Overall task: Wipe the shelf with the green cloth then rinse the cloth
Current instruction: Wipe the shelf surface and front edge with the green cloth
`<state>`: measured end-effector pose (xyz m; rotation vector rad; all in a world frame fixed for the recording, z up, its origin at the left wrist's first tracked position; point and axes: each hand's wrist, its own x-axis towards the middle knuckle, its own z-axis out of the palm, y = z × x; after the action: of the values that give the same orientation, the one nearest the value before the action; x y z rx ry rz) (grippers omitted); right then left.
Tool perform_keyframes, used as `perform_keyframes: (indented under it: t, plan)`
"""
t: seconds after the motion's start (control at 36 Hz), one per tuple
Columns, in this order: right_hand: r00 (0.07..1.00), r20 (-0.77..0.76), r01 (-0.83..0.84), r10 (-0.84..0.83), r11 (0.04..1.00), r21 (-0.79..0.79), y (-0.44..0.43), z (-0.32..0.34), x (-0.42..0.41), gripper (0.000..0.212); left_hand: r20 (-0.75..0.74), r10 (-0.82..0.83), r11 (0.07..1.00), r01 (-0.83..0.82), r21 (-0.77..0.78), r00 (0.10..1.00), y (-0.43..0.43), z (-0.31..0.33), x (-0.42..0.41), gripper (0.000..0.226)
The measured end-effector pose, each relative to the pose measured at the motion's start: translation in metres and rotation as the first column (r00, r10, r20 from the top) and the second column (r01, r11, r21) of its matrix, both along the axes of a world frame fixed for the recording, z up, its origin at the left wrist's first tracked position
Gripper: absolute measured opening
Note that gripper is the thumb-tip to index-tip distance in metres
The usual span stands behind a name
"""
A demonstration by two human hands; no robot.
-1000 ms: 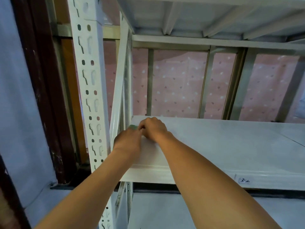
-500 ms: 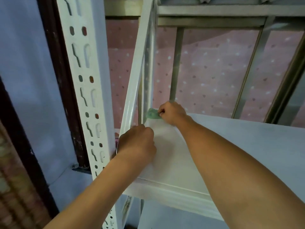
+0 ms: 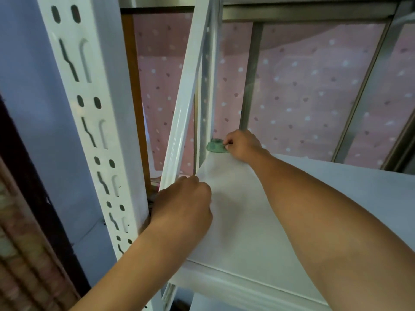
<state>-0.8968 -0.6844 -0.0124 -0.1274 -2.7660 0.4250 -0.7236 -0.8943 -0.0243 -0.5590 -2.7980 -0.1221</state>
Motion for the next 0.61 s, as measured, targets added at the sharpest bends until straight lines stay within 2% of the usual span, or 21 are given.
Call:
perform_keyframes:
  t: [0.39, 0.61]
  plan:
    - [0.992, 0.005, 0.122, -0.122, 0.992, 0.03, 0.019, 0.0, 0.071, 0.025, -0.042, -0.028, 1.0, 0.028, 0.004, 0.999, 0.0, -0.007, 0.005, 0.019]
    - [0.98, -0.004, 0.201, -0.201, 0.979, 0.04, 0.013, -0.003, 0.153, 0.029, -0.018, -0.056, 0.989, 0.058, 0.137, 0.998, -0.01, -0.011, 0.014, 0.022]
